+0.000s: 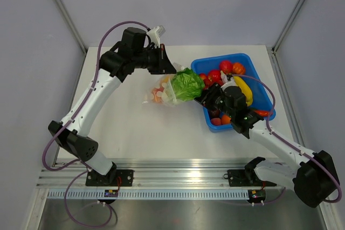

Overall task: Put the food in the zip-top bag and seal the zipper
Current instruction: Adjust the zipper food storage bag at the center of the board.

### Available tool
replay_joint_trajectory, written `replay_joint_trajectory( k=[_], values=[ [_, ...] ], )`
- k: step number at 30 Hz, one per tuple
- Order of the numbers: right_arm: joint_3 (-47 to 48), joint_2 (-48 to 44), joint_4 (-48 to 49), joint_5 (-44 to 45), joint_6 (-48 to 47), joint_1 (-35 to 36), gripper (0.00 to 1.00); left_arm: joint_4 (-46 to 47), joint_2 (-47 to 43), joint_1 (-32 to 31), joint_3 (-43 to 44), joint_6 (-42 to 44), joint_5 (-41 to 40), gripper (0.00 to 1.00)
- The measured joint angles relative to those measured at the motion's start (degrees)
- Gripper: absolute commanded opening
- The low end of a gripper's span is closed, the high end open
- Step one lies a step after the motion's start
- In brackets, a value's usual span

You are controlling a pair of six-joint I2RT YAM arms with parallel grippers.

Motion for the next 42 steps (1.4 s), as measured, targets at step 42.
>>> replay_joint_trajectory(
  k=[42],
  values=[
    [-3.6,23.8,33.0,-9.3,6.8,0.5,0.35,5.2,0.0,0.4,-7.7,-2.4,3.5,0.0]
  ],
)
